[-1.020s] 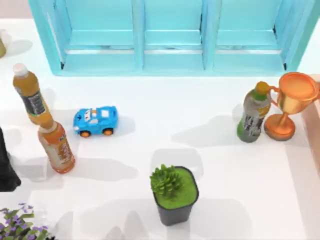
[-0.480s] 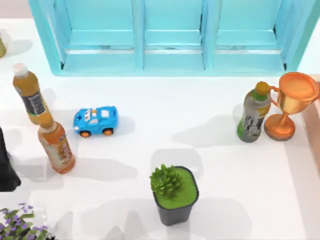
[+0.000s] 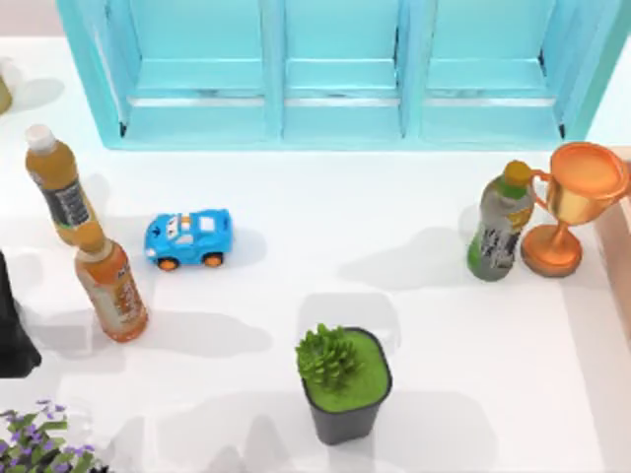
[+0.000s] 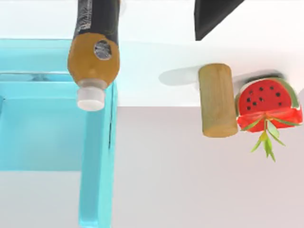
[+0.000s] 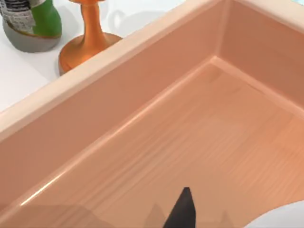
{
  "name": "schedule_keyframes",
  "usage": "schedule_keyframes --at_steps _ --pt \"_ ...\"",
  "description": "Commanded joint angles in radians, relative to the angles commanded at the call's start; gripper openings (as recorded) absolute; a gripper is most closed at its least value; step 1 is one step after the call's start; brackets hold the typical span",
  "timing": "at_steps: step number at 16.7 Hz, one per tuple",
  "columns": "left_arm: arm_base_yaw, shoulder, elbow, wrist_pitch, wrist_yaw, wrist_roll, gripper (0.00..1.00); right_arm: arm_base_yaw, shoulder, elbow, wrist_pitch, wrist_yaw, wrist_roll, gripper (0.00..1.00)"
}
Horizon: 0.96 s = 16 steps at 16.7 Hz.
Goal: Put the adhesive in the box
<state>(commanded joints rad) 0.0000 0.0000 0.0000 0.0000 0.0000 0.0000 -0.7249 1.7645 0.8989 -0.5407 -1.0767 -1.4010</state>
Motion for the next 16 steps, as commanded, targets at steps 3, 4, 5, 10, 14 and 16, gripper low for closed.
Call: schedule_keyframes --at_steps 3,4,5,10,14,16 --pt "0.000 0.000 0.000 0.000 0.000 0.000 1.00 0.000 0.000 0.000 0.000 0.000 0.000 0.45" --pt "0.000 0.000 0.000 0.000 0.000 0.000 1.00 0.000 0.000 0.000 0.000 0.000 0.000 0.53" --pt "0.000 0.000 0.000 0.000 0.000 0.000 1.00 0.000 0.000 0.000 0.000 0.000 0.000 0.60" --pt "0.000 0.000 0.000 0.000 0.000 0.000 1.00 0.000 0.000 0.000 0.000 0.000 0.000 0.98" --pt "0.000 0.000 0.000 0.000 0.000 0.000 1.00 0.000 0.000 0.000 0.000 0.000 0.000 1.00" --pt "0.000 0.000 0.000 0.000 0.000 0.000 1.00 0.000 0.000 0.000 0.000 0.000 0.000 1.00"
